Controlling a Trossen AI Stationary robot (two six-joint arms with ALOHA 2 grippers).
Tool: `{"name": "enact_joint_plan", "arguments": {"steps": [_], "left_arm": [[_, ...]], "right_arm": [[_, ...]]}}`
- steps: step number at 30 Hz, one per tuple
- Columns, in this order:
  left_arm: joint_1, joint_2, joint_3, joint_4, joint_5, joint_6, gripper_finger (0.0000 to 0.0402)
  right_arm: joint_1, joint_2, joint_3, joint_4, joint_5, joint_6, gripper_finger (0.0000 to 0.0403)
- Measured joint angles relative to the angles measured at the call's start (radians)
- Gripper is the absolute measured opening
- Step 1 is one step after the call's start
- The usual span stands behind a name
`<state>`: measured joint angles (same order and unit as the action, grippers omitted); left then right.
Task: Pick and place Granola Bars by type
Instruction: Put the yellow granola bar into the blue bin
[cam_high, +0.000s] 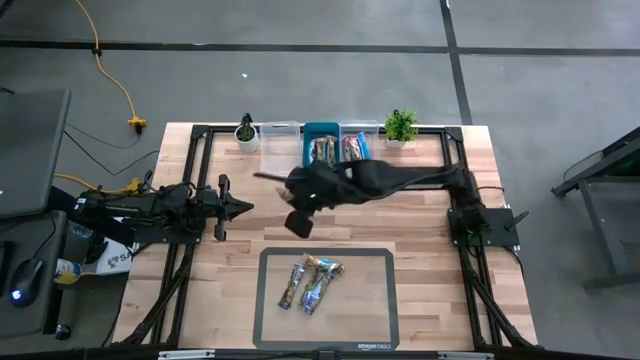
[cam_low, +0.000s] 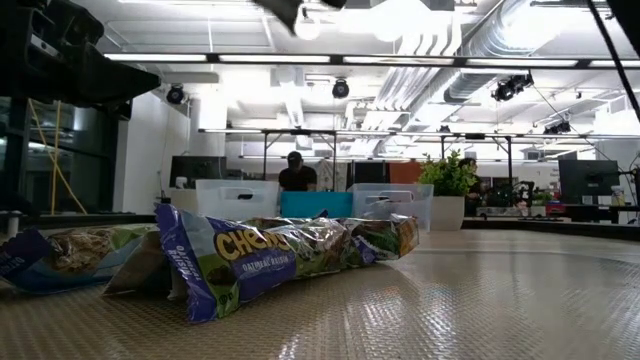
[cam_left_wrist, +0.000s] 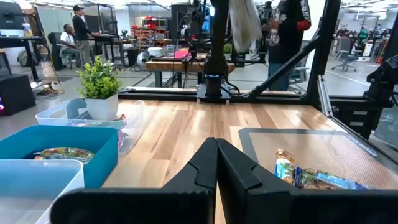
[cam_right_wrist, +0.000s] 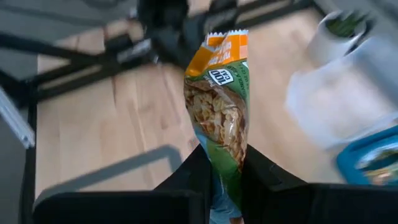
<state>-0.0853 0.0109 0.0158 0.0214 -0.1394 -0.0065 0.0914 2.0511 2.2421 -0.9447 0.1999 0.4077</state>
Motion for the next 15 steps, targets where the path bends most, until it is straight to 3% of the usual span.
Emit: {"name": "enact_joint_plan", "arguments": {"steps": [10,15], "left_arm": [[0.000,0.000,0.000,0.000,0.000,0.000,0.0001],[0.000,0.000,0.000,0.000,0.000,0.000,0.0001]], "right_arm": [[-0.026,-0.117,0.001,-0.007,0.359,0.056,0.0033],[-0.075,-0.117,0.001,-0.009,0.431,0.063,0.0040]]}}
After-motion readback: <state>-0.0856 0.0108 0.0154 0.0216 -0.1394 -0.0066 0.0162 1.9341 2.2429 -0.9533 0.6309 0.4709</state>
